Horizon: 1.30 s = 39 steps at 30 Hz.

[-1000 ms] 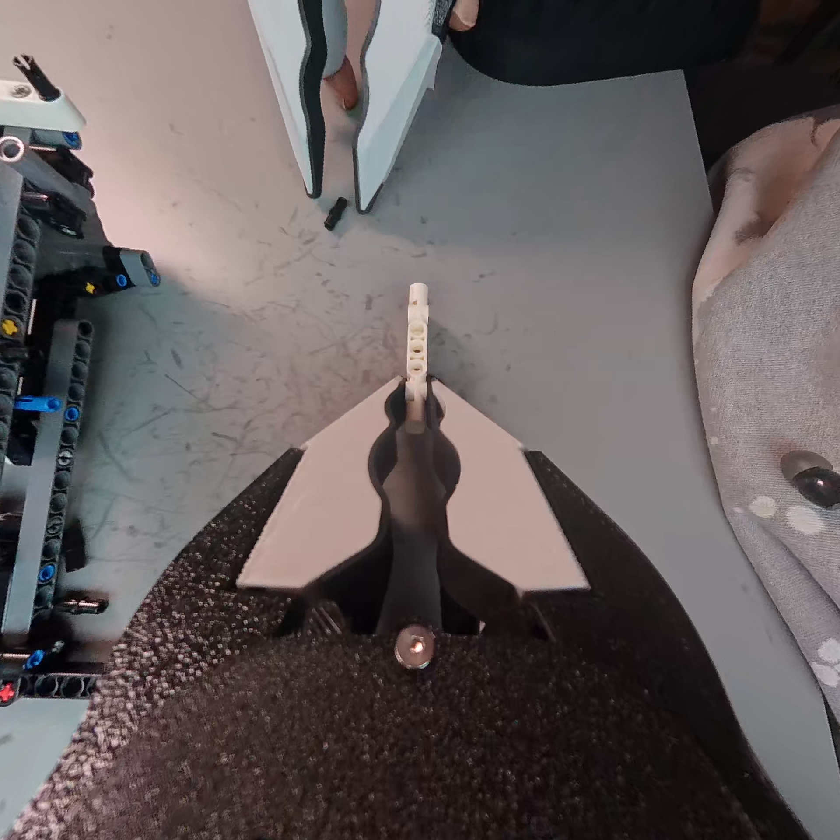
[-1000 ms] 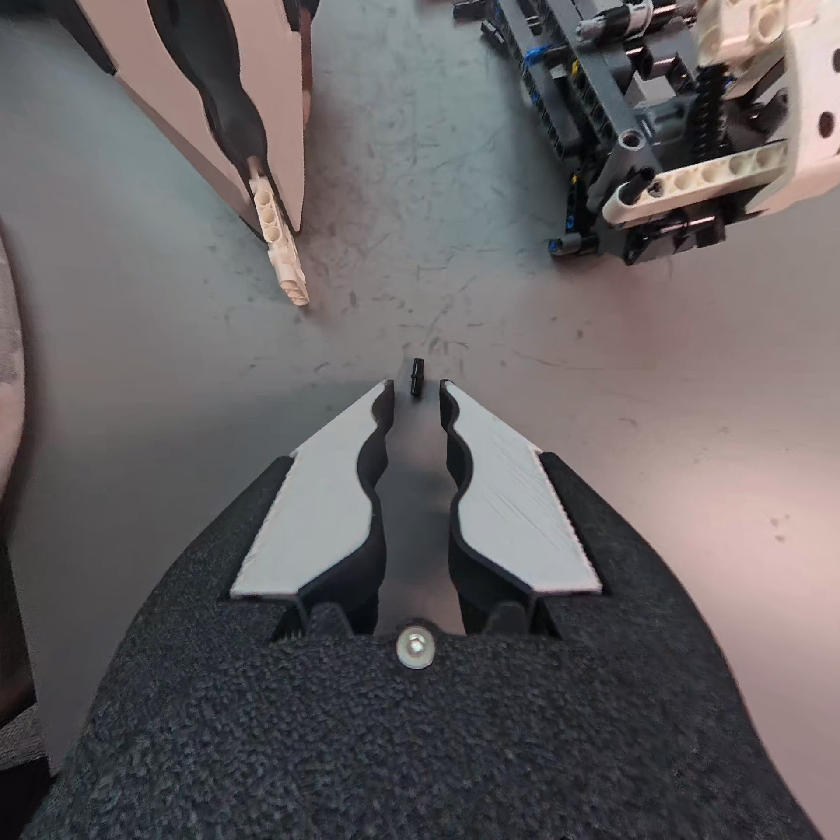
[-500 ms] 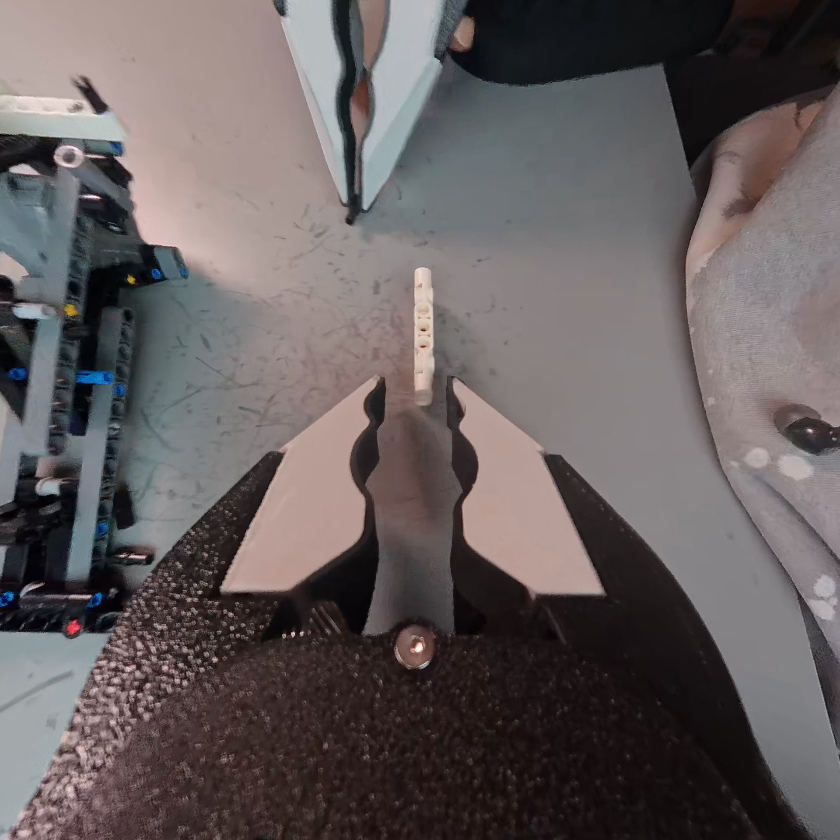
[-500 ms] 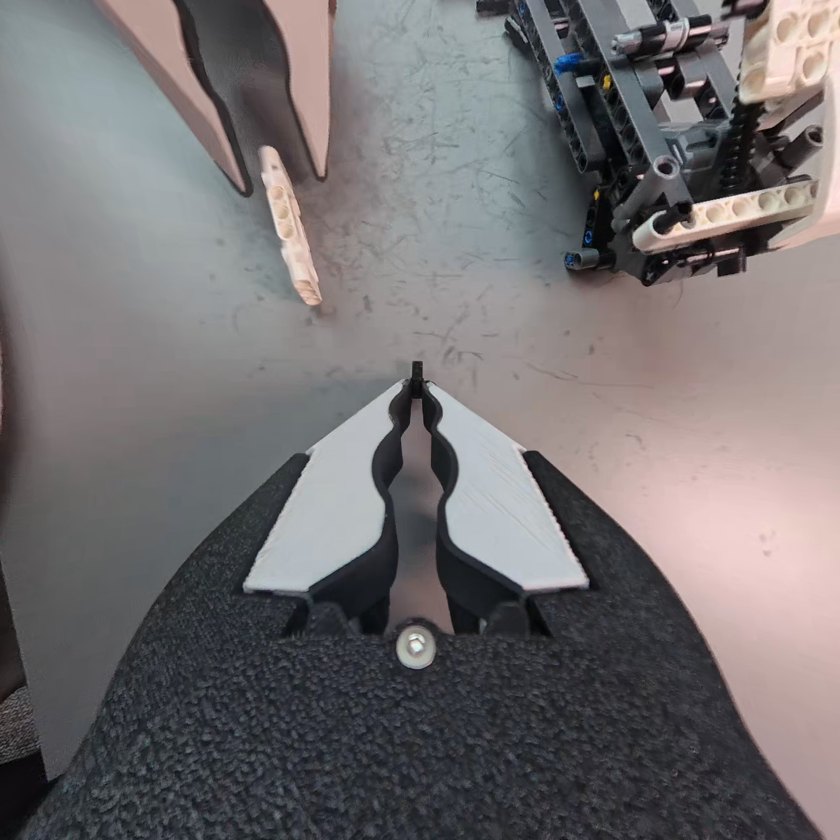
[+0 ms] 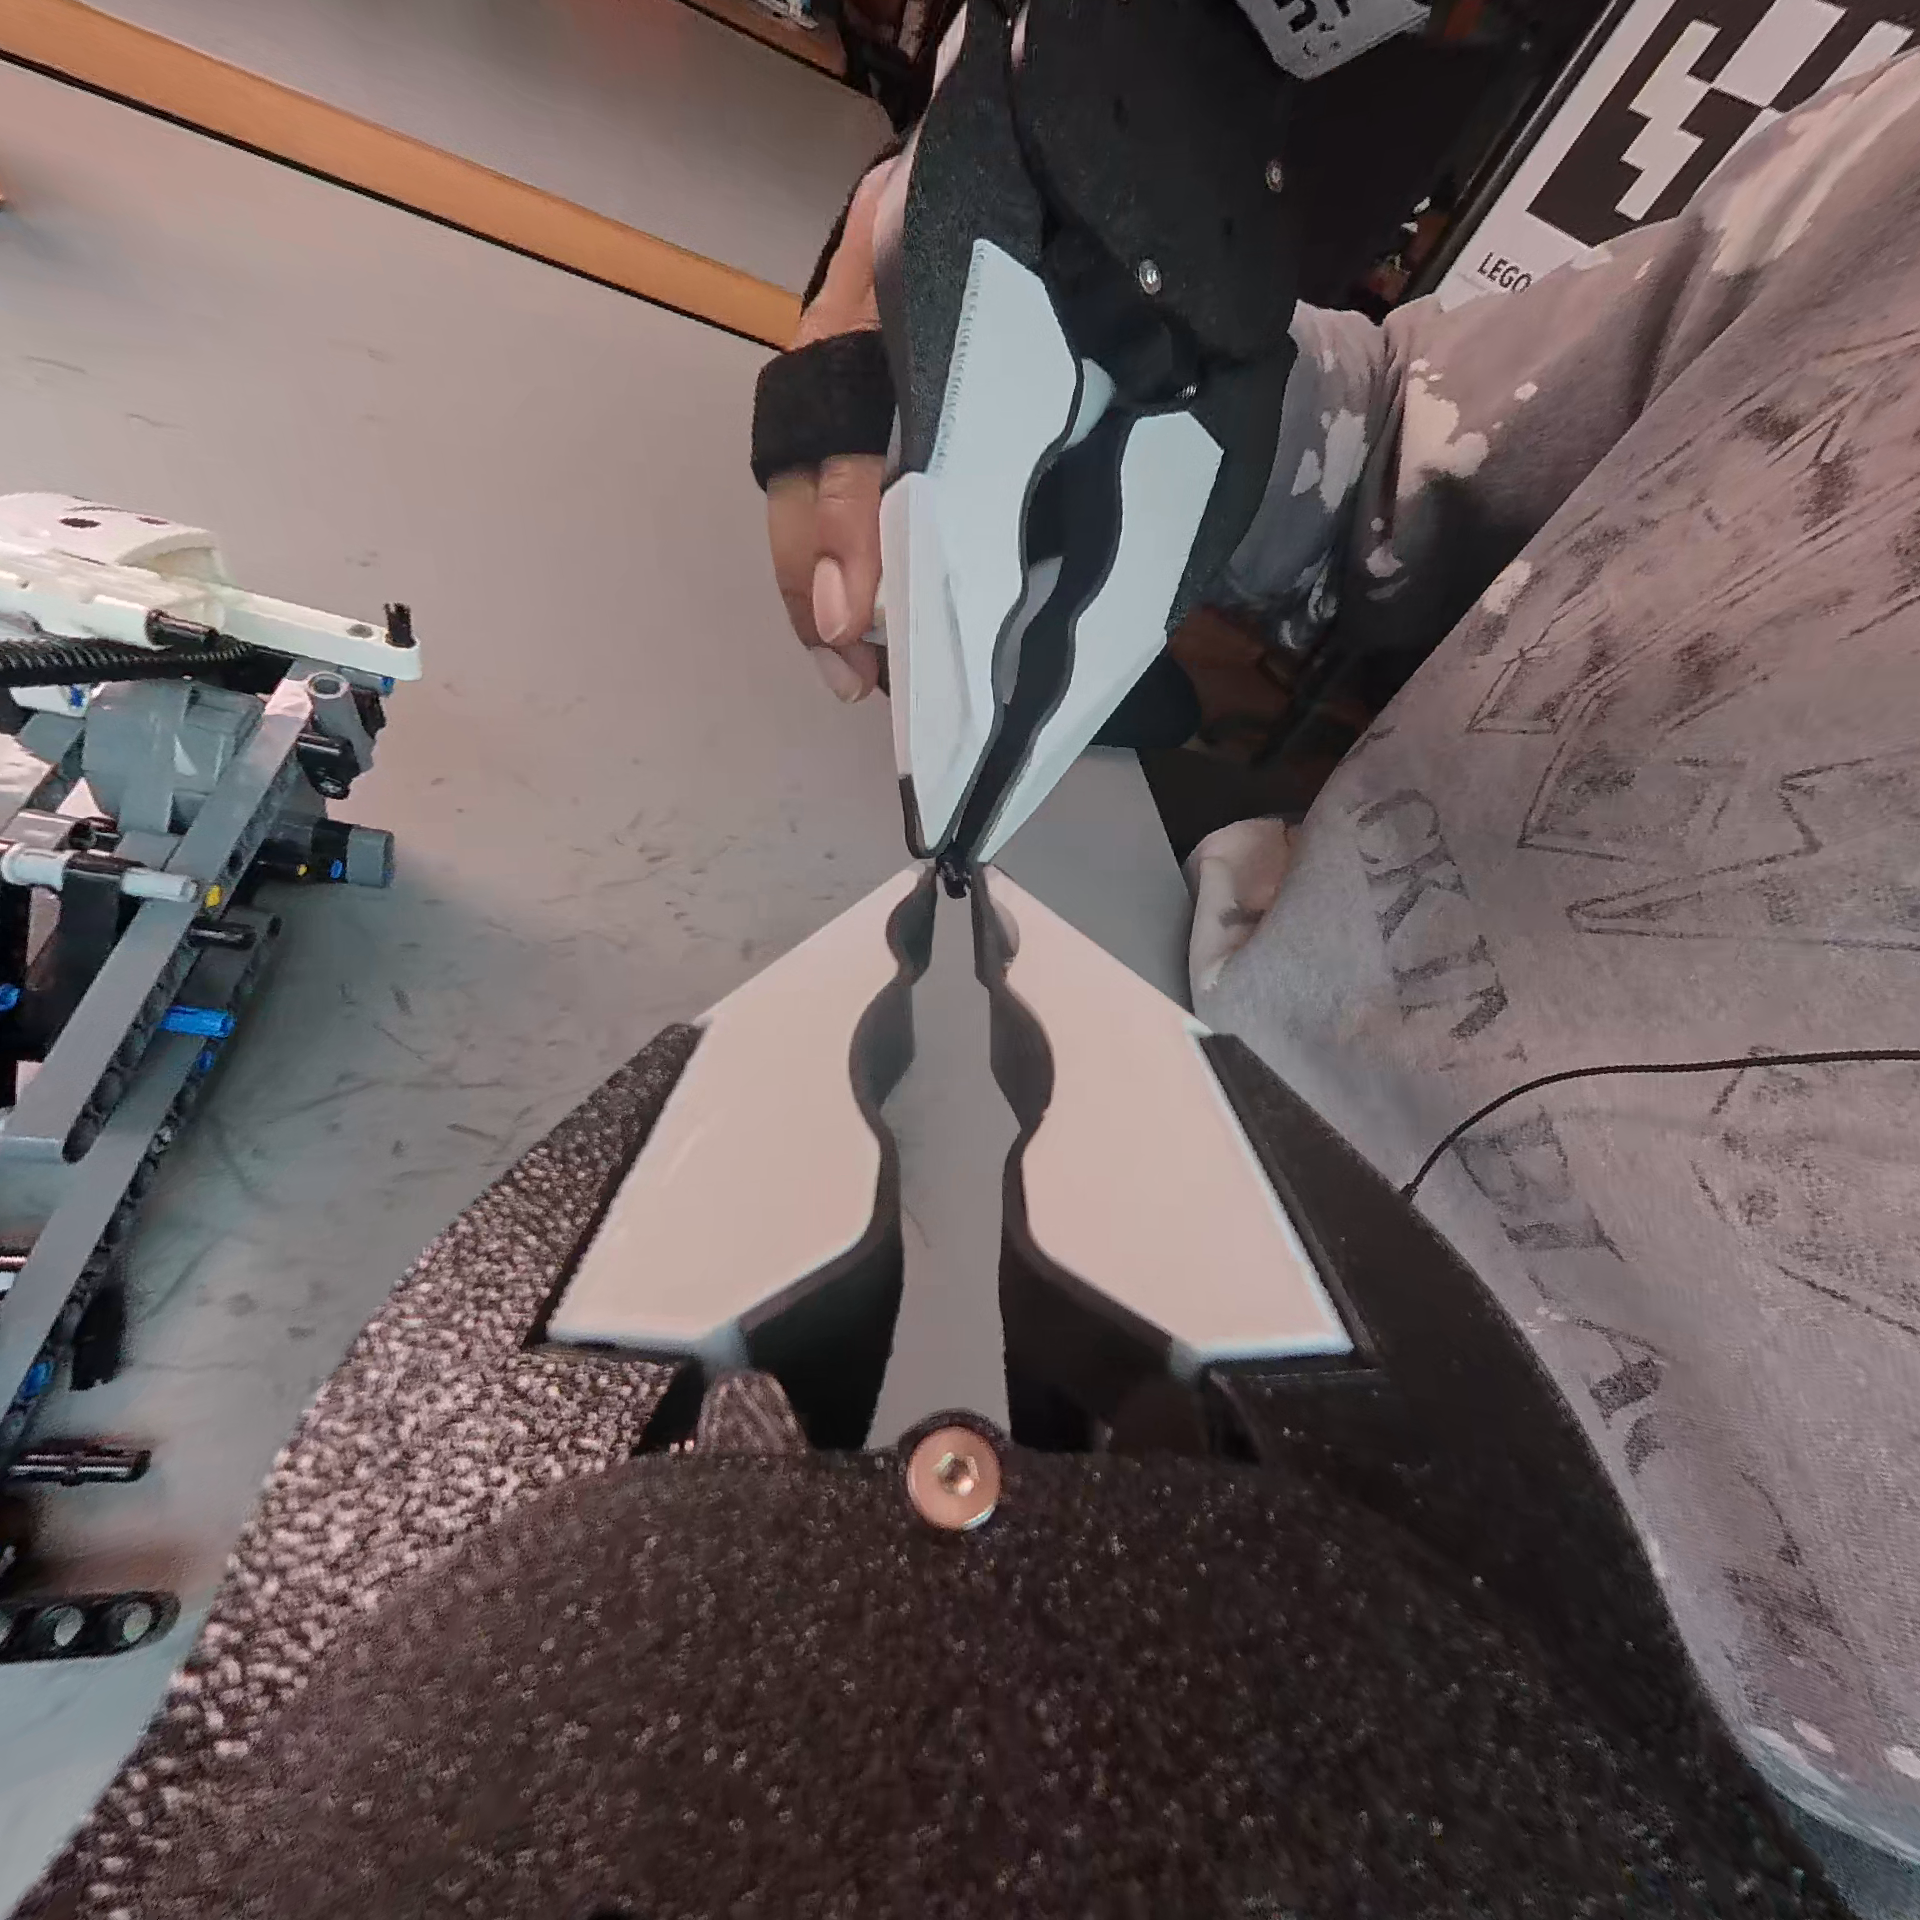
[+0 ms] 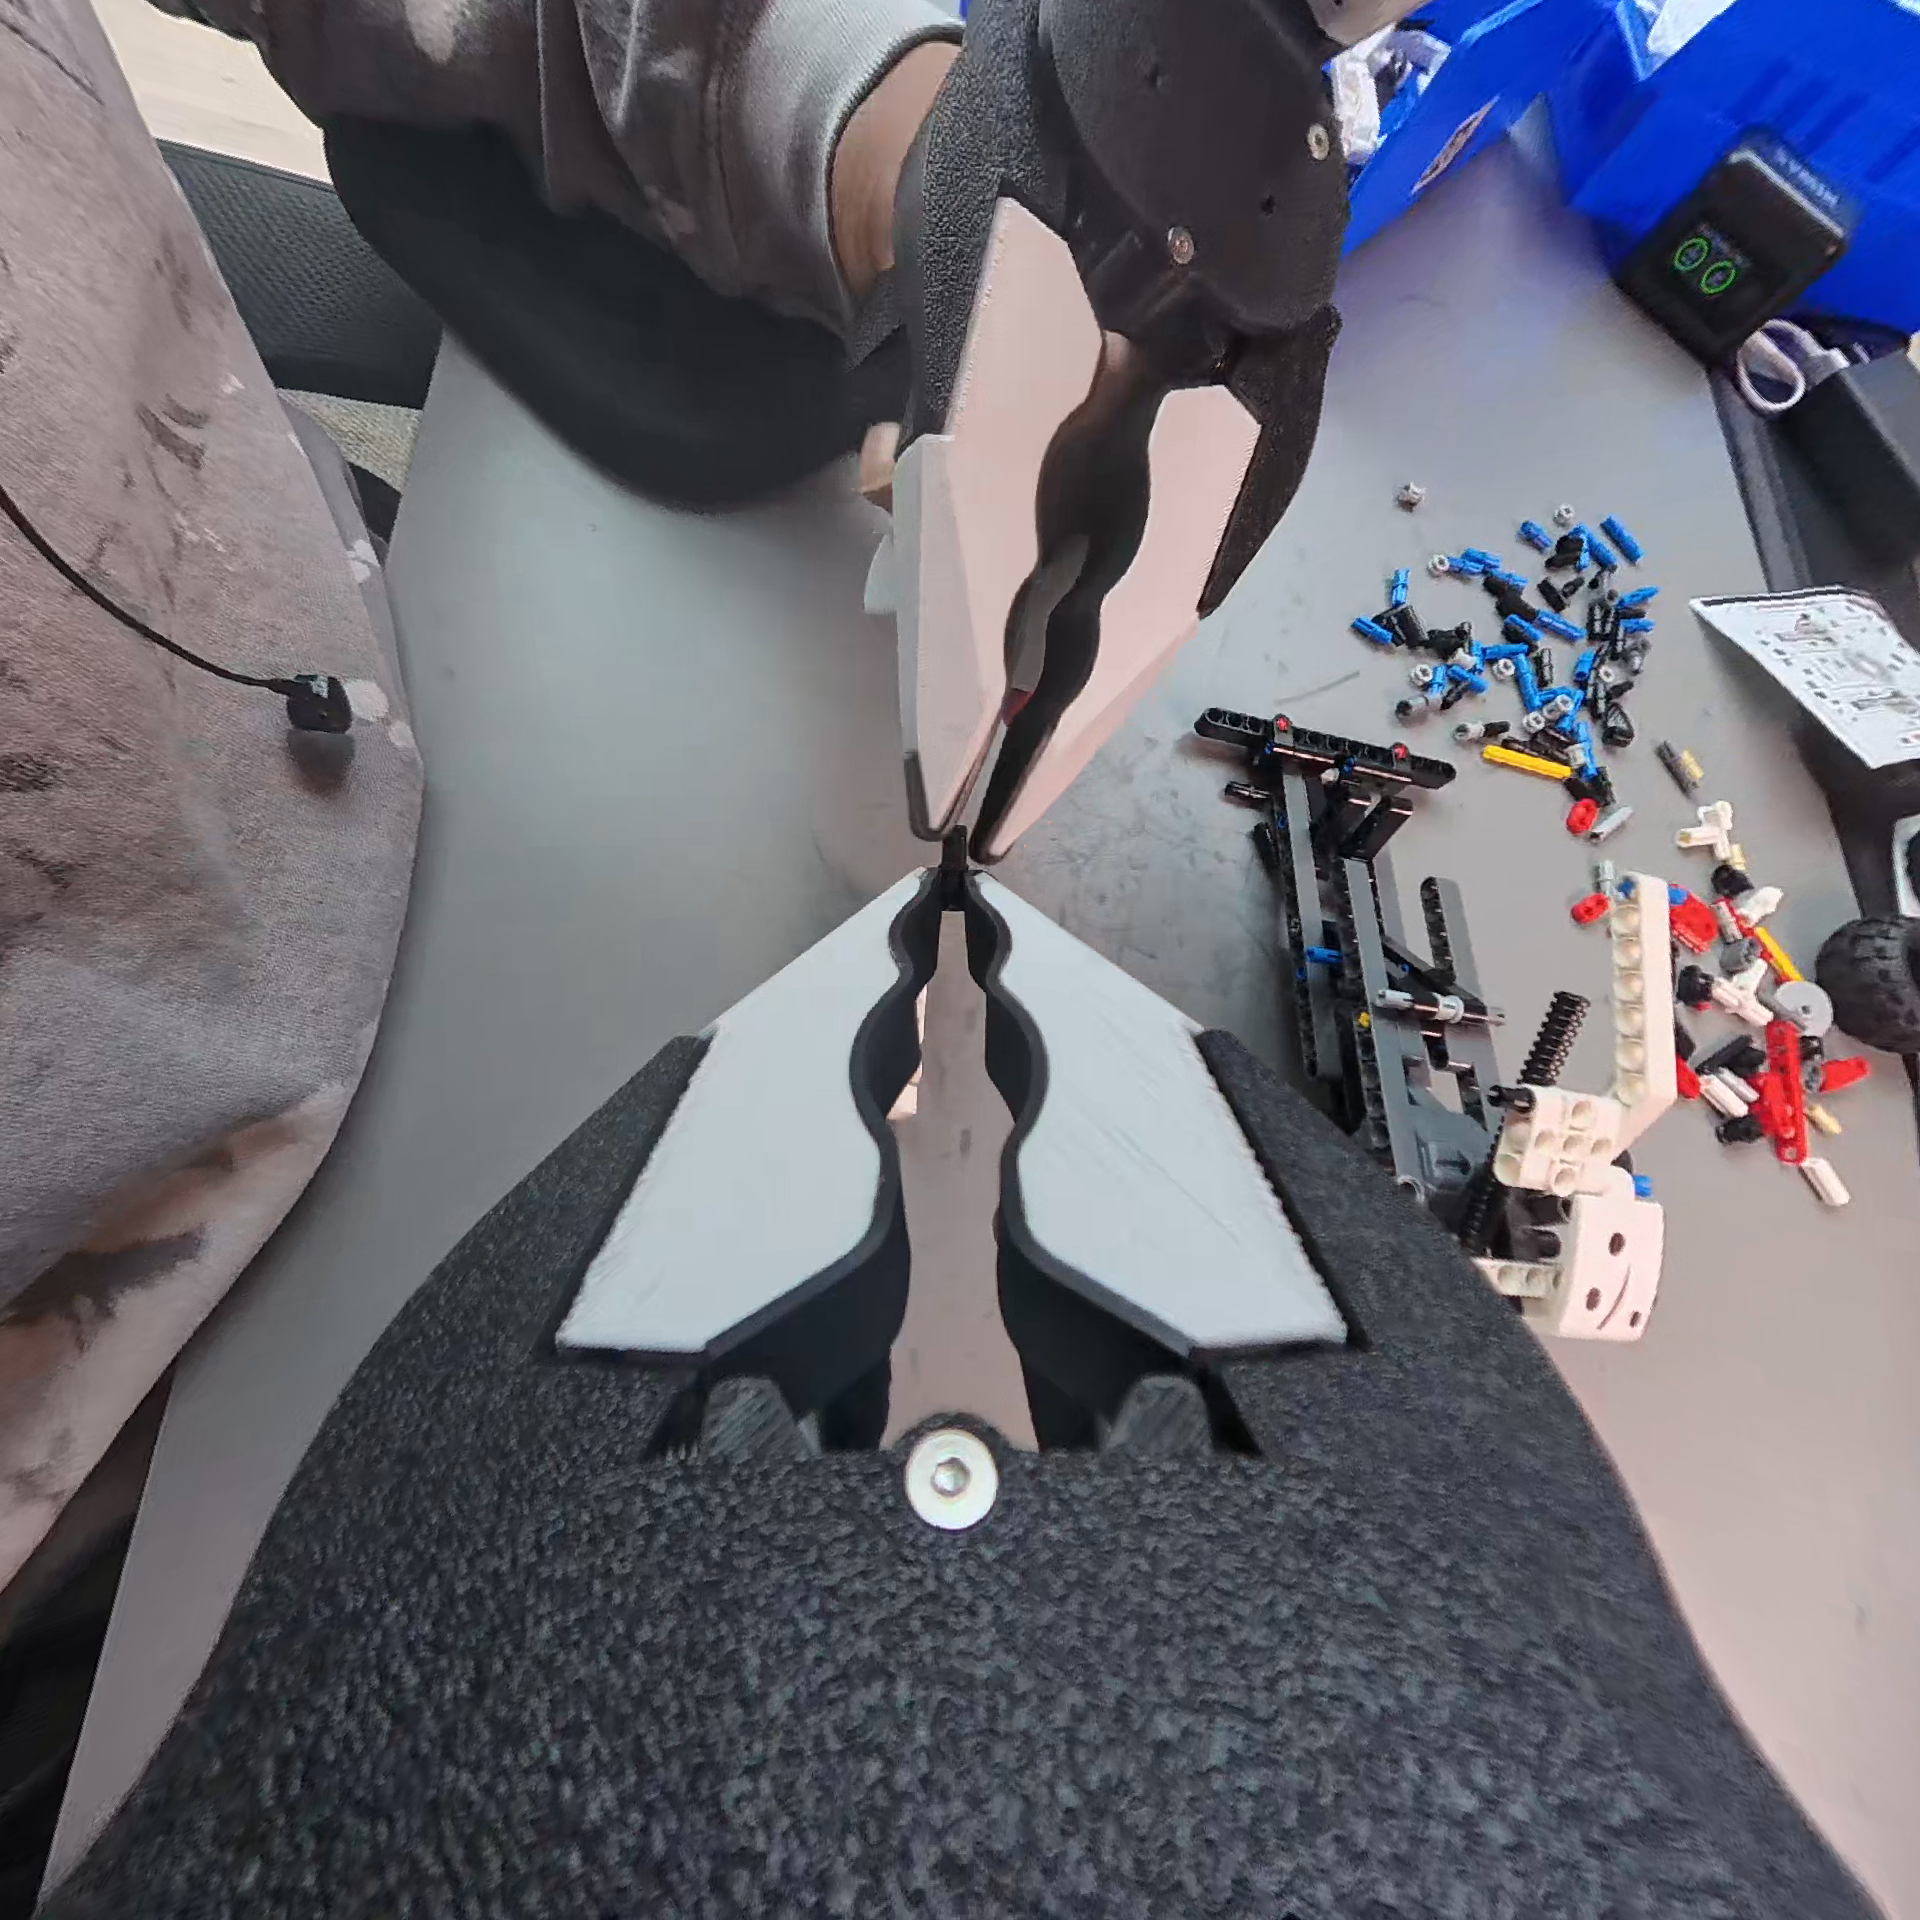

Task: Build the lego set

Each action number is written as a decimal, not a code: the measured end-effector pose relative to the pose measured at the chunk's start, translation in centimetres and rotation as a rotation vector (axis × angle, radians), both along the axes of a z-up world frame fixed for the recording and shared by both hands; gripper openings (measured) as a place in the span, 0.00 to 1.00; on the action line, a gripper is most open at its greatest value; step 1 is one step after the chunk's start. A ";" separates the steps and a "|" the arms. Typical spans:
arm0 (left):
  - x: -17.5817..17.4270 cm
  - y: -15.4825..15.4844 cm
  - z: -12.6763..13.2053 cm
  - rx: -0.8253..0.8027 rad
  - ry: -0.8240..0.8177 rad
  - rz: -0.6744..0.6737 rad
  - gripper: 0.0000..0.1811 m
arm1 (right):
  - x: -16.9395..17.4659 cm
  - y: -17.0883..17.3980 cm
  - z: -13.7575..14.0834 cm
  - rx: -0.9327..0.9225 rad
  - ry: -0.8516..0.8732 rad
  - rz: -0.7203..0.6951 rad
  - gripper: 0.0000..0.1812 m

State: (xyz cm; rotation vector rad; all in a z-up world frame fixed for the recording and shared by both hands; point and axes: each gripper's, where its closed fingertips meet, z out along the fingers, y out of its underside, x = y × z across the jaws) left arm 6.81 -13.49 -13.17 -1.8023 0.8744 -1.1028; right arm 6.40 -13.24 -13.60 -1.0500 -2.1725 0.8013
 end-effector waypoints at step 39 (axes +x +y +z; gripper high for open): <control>-0.4 -2.1 7.5 -0.128 -0.596 -0.169 0.01 | -0.6 -2.3 7.9 -0.007 0.492 0.020 0.04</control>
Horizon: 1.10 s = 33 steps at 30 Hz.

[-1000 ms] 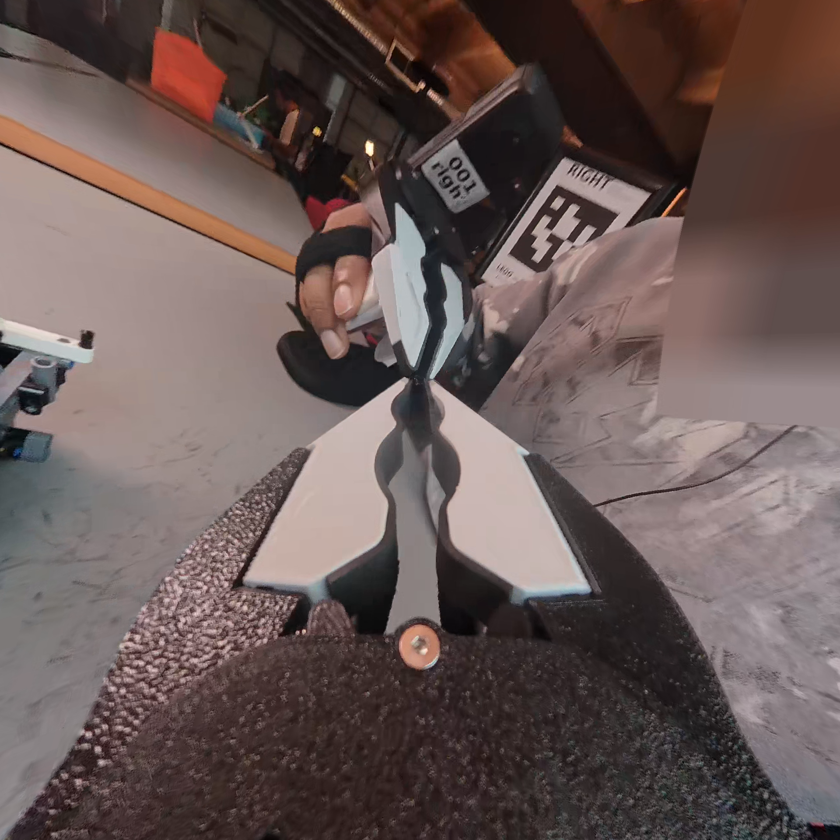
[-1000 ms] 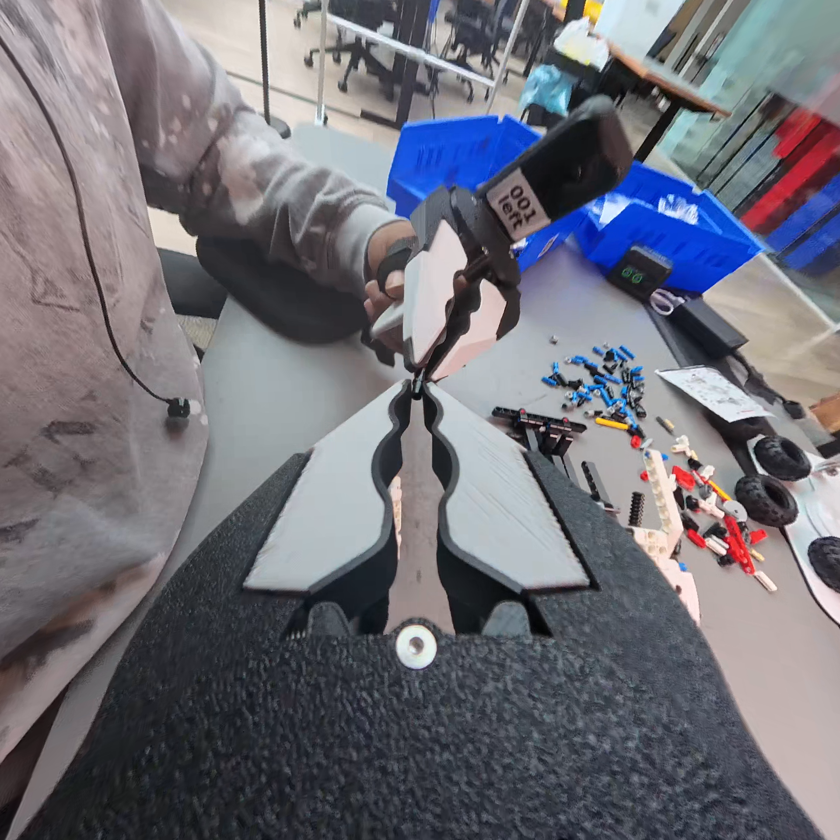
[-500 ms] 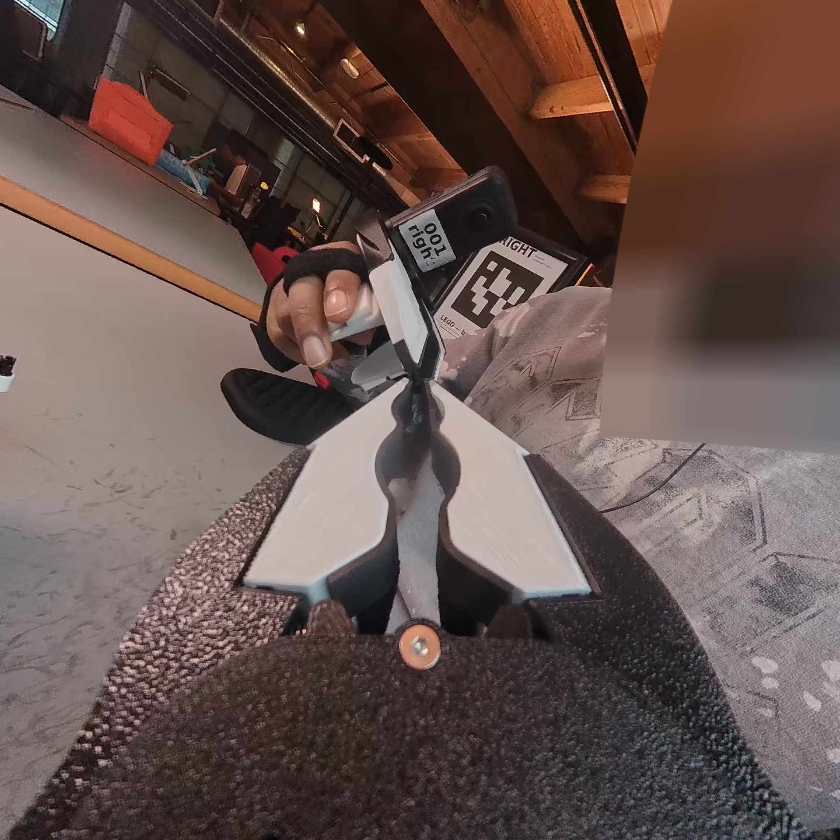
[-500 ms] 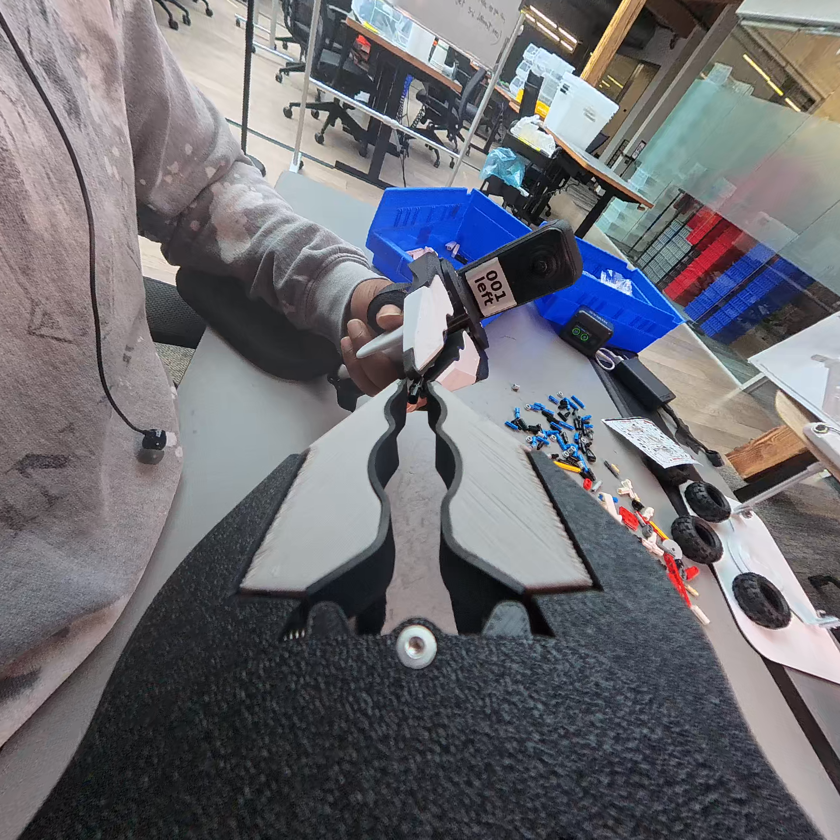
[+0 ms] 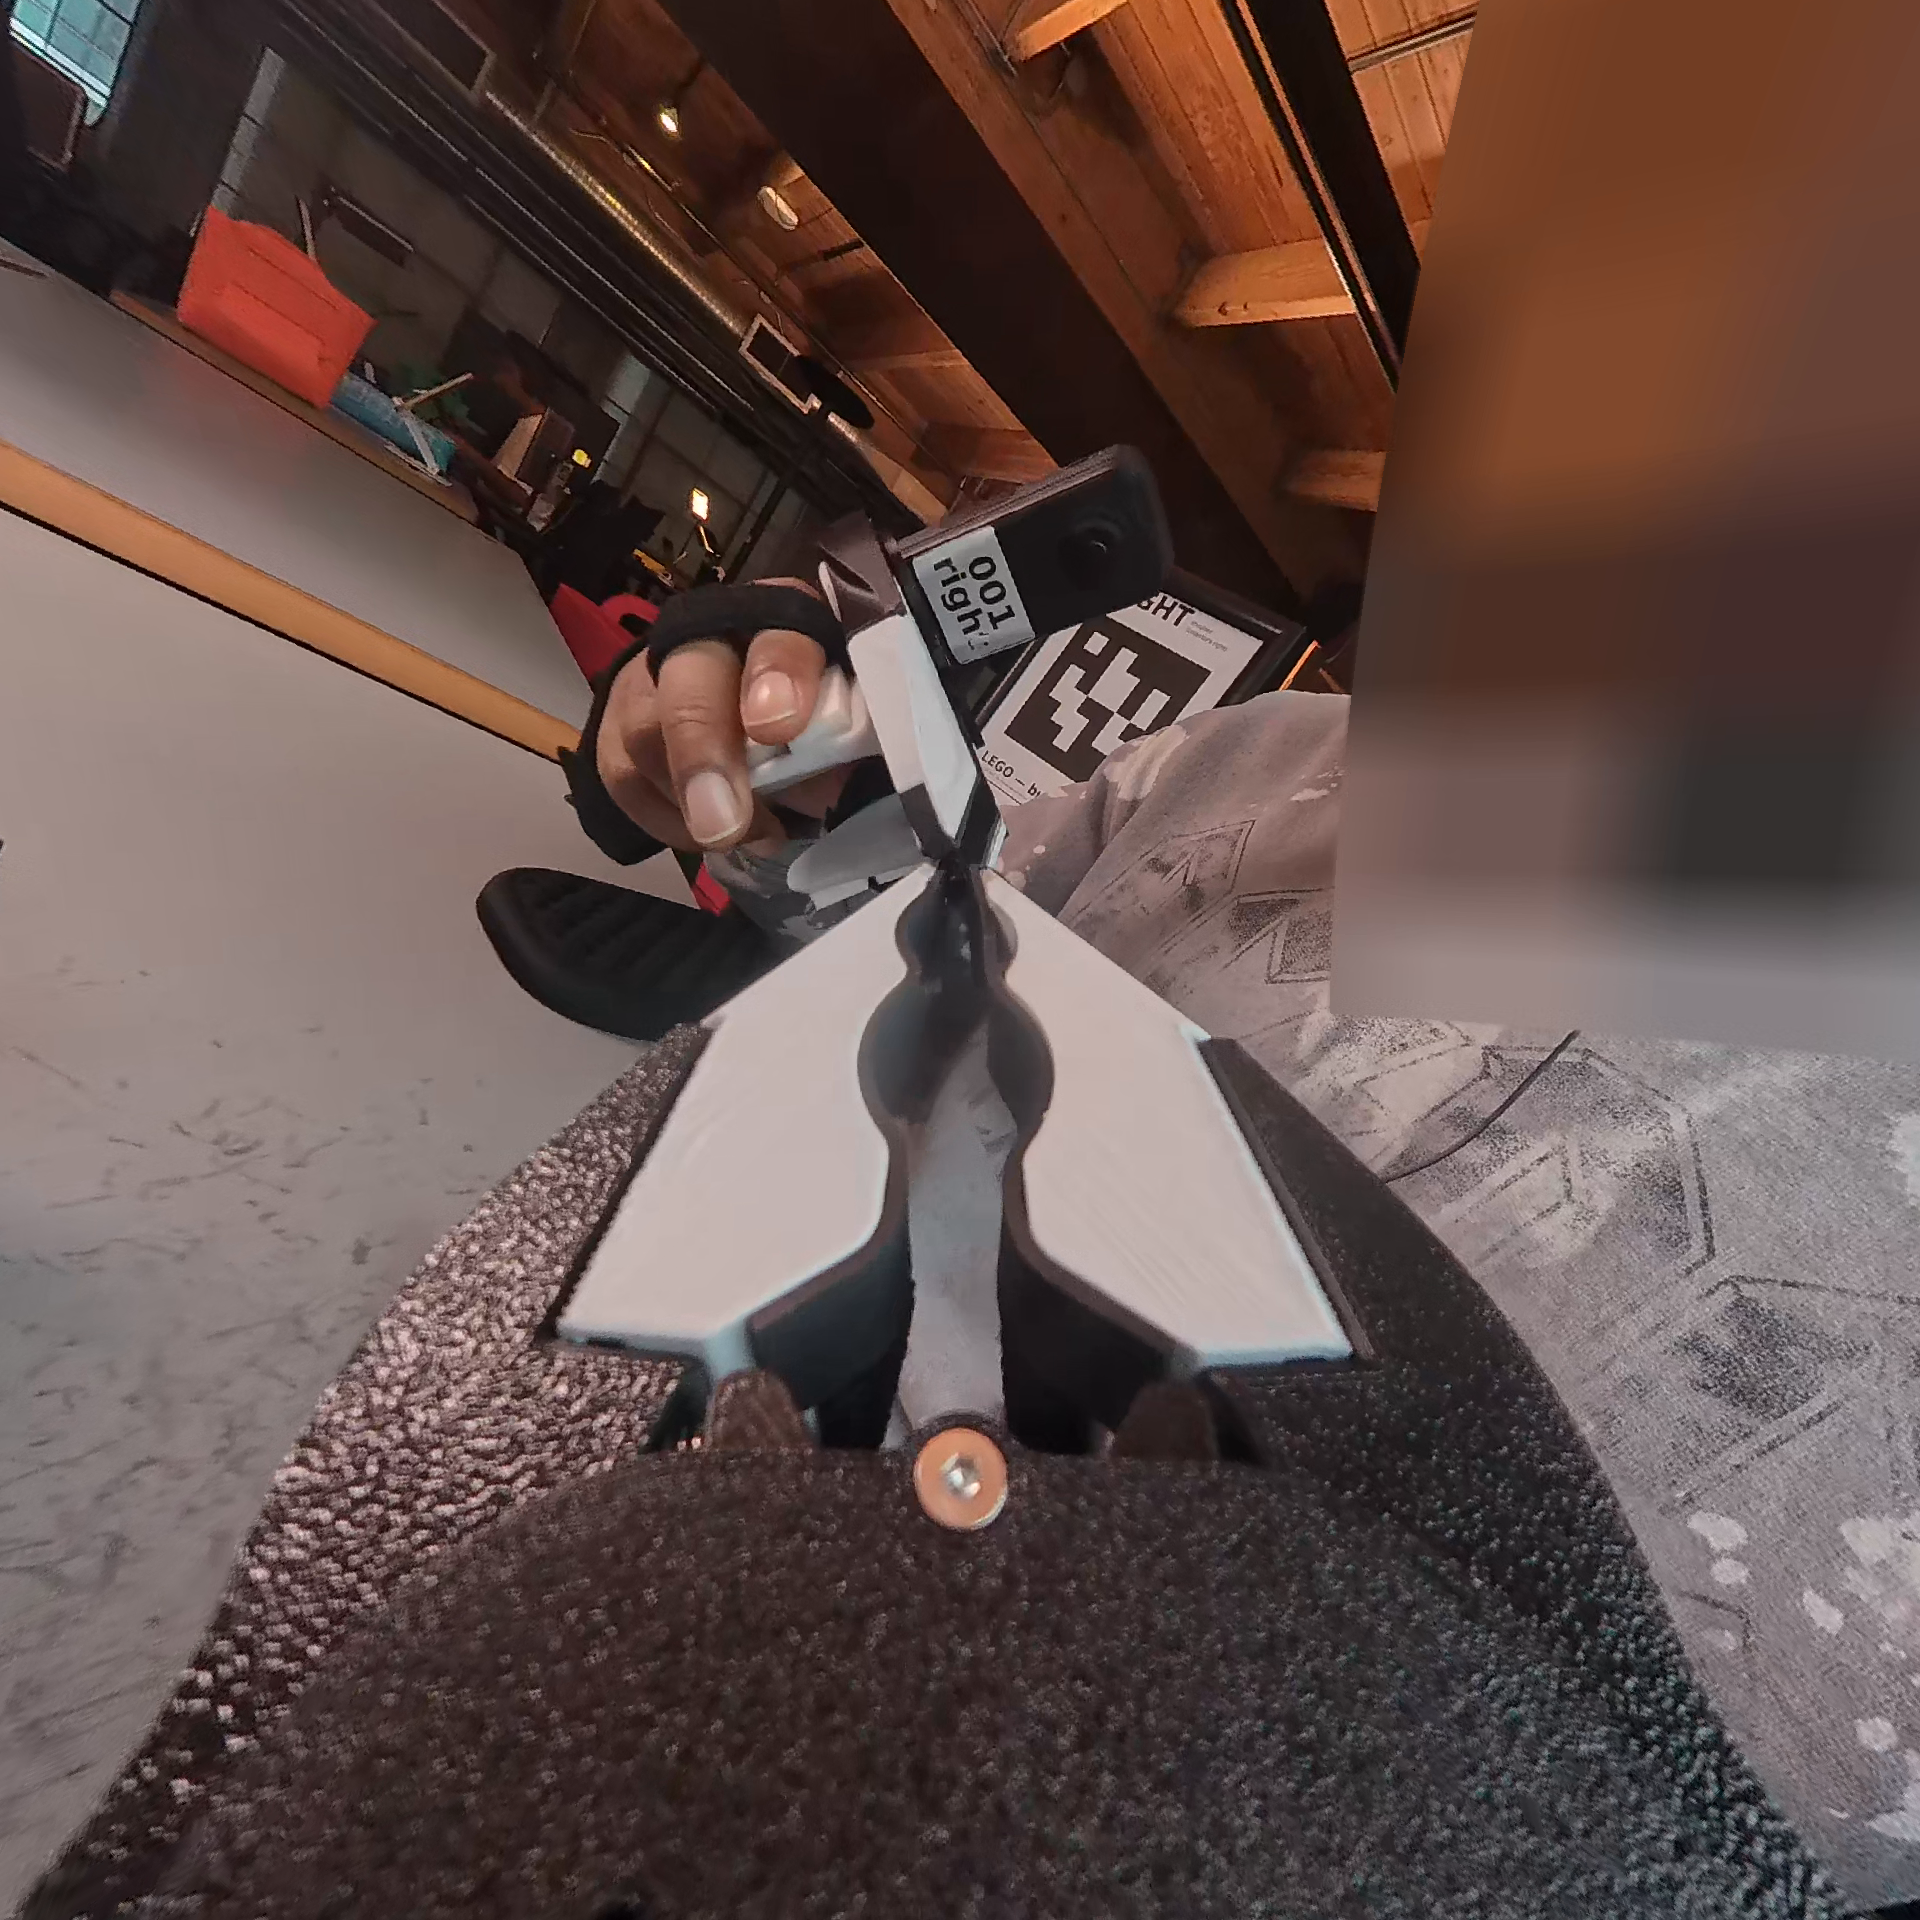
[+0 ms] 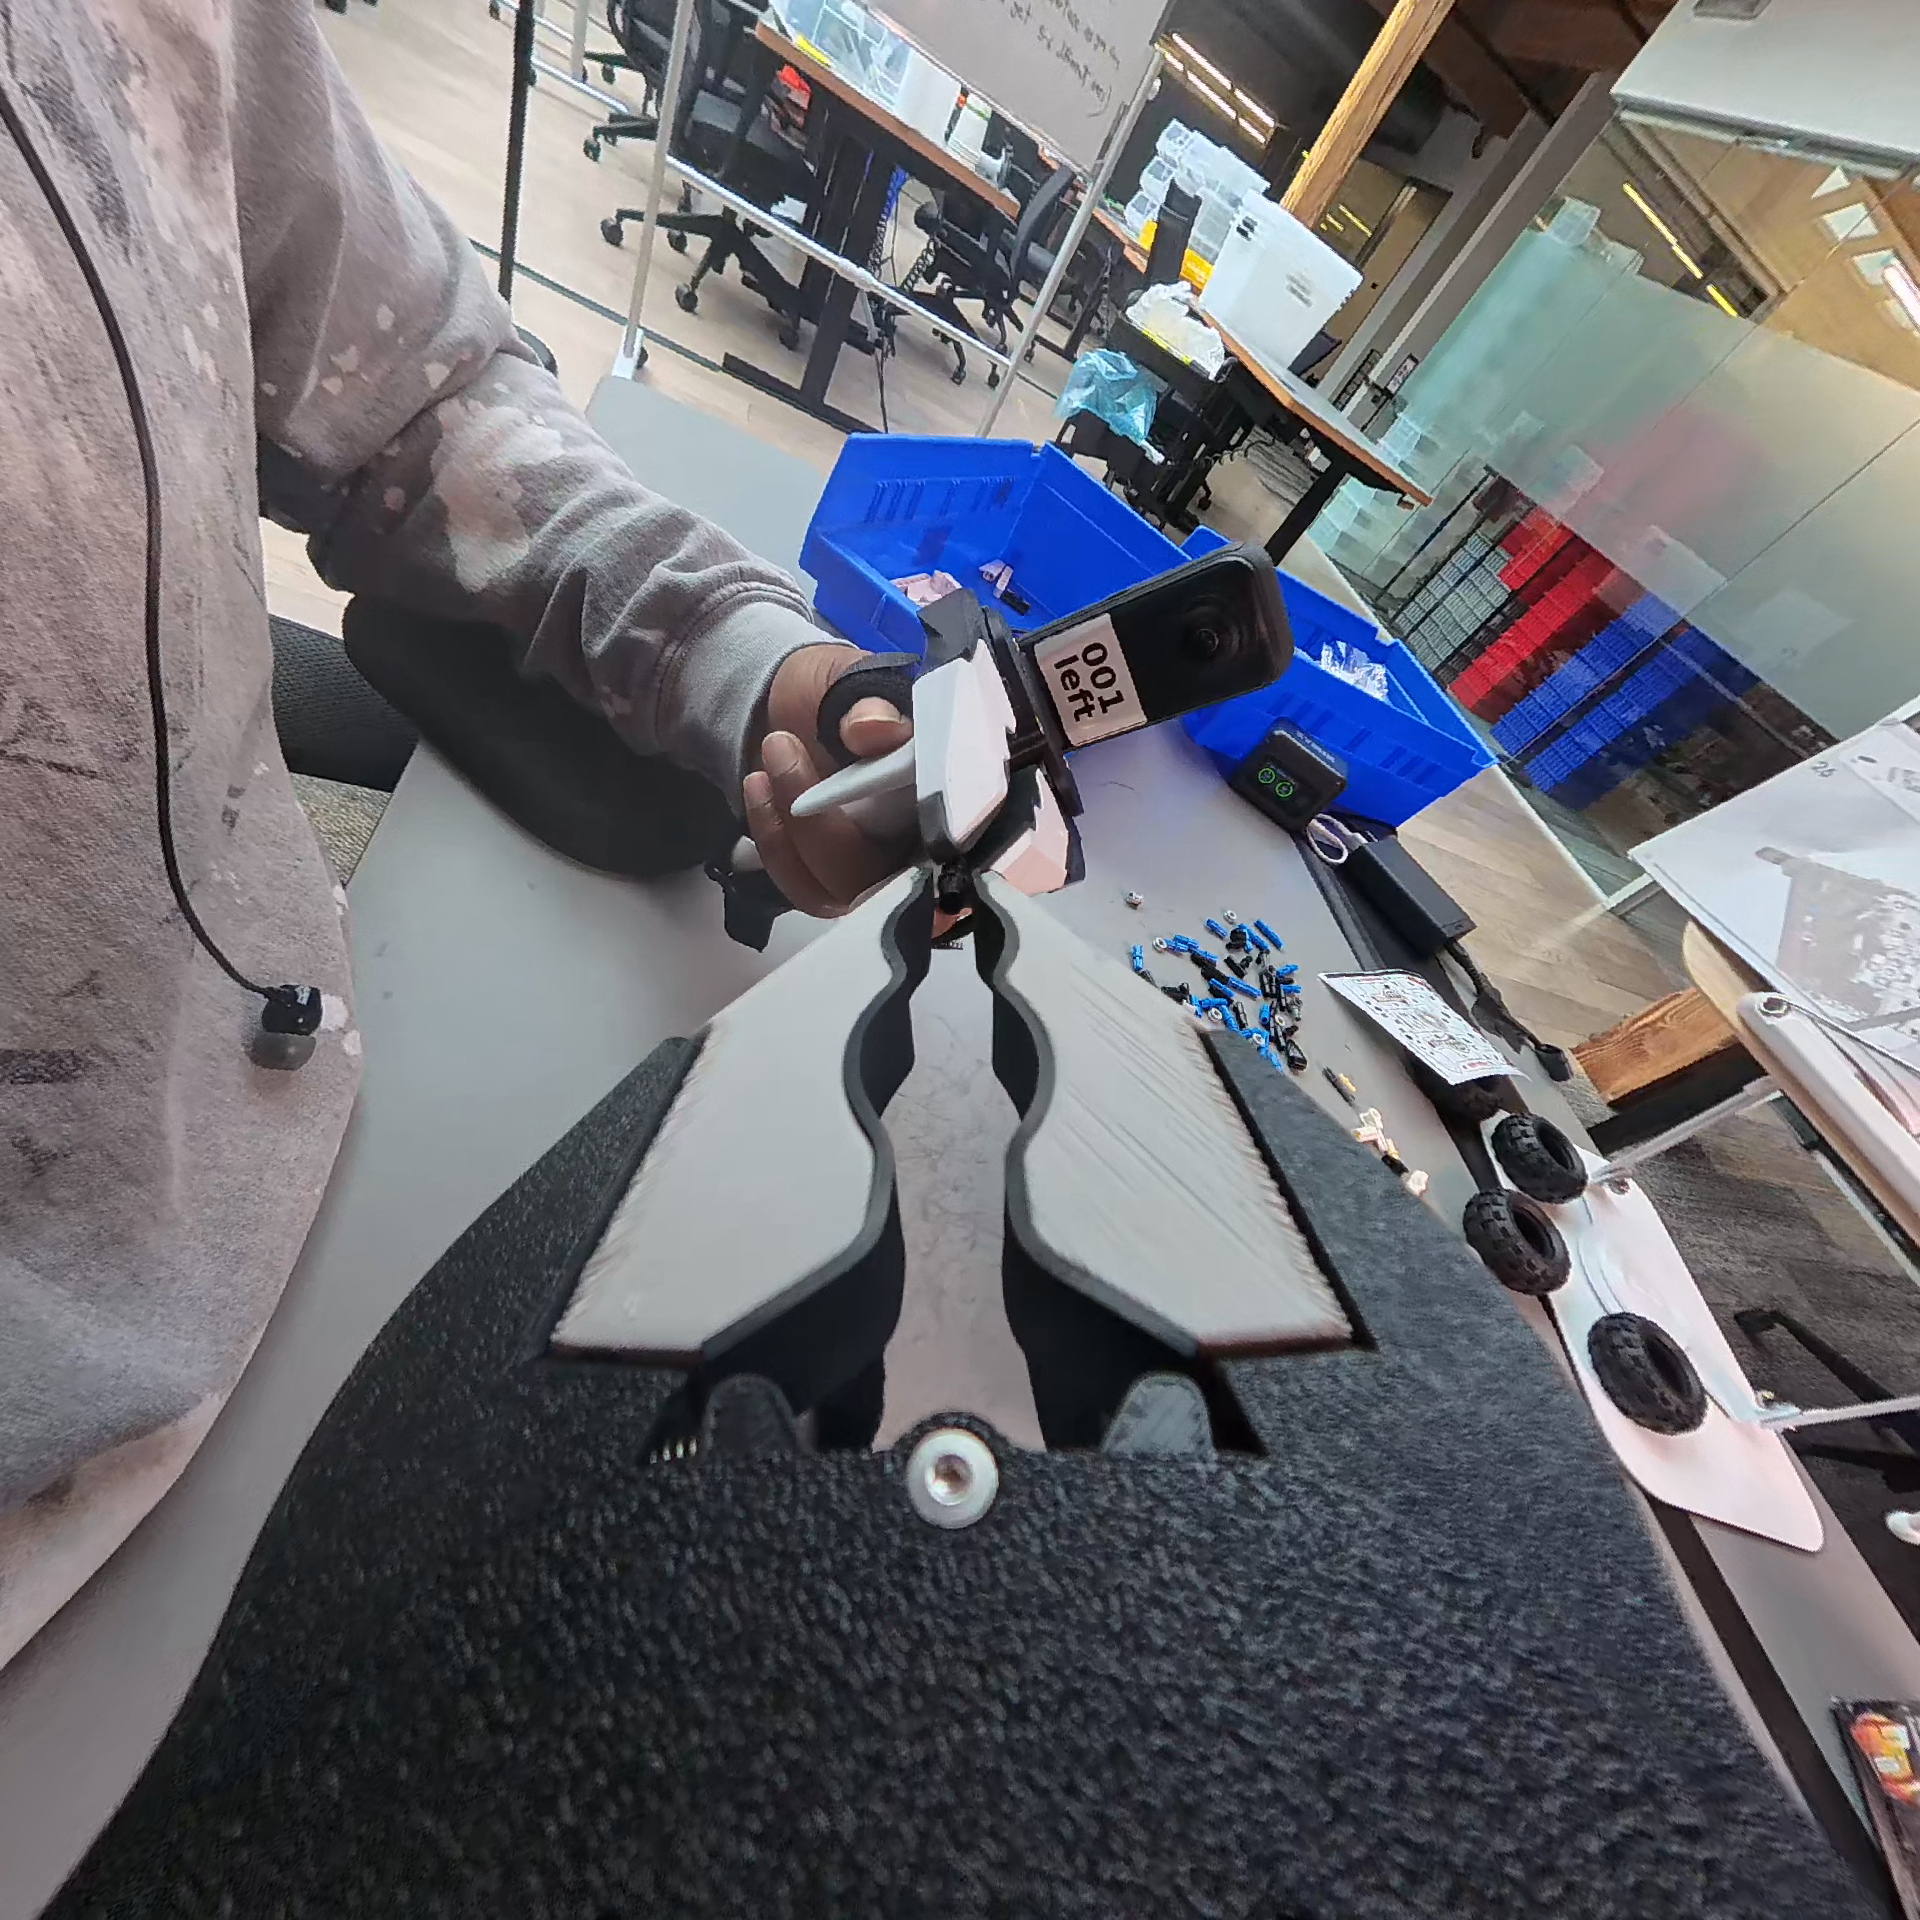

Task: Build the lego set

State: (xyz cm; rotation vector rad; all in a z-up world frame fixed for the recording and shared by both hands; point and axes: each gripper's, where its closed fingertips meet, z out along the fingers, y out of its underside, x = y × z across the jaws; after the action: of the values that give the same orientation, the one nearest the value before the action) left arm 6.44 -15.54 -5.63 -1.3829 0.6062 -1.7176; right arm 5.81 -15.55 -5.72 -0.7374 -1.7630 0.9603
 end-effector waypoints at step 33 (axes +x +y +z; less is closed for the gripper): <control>0.0 3.1 -16.3 0.269 1.139 0.258 0.04 | 0.8 3.1 -14.1 0.148 -0.969 0.033 0.03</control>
State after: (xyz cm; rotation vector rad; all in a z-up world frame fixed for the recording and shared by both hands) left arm 6.45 -12.45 -21.92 -2.0511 1.1337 -0.4842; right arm 6.62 -12.42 -19.77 -1.1934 -2.6380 0.4812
